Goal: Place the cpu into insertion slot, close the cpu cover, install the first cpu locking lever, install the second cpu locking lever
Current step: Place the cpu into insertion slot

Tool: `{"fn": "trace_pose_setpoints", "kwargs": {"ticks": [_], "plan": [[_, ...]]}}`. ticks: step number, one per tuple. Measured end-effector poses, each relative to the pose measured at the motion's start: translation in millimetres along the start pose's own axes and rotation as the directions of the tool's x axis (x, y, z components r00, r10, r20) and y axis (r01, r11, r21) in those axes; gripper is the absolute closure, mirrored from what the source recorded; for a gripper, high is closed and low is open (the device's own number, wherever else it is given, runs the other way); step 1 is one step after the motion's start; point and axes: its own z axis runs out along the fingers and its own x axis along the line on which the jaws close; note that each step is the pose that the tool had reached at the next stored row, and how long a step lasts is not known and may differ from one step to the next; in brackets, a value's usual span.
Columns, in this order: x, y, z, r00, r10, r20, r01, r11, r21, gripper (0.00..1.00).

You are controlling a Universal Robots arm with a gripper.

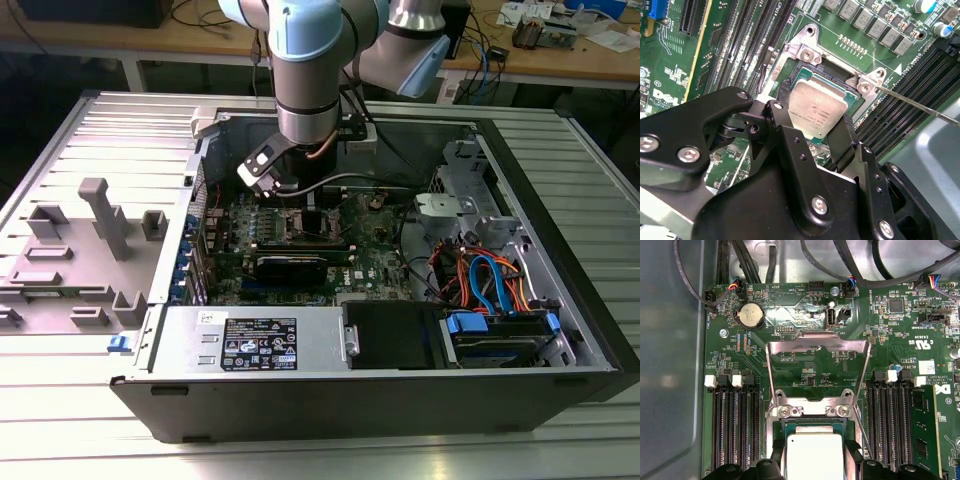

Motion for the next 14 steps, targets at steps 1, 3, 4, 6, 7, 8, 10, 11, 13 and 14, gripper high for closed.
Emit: {"fn": "trace_pose_setpoints", "kwargs": {"ticks": [1,3,4,6,7,8,10,11,13,14], "plan": [[0.0,0.0,0.0,1.0000,0.000,0.0000,0.000,1.0000,0.0000,0.46],[0.0,0.0,0.1,1.0000,0.000,-0.0001,0.000,1.0000,-0.0002,0.46],[0.0,0.0,0.2,1.0000,0.000,-0.0002,0.000,1.0000,-0.0001,0.39],[0.3,0.0,0.1,1.0000,0.000,0.0001,0.000,1.0000,0.0000,0.39],[0.5,0.0,0.0,1.0000,0.000,0.0000,0.000,1.0000,0.0000,0.39],[0.6,0.0,0.0,1.0000,0.000,-0.0002,0.000,1.0000,0.0000,0.39],[0.8,0.0,0.0,1.0000,0.000,-0.0013,0.000,1.0000,0.0001,0.39],[0.9,0.0,0.1,1.0000,0.000,-0.0015,0.000,1.0000,0.0000,0.39],[0.9,0.0,0.1,1.0000,0.000,-0.0017,0.000,1.0000,0.0001,0.39],[0.9,0.0,0.1,1.0000,0.000,-0.0017,0.000,1.0000,-0.0001,0.39]]}}
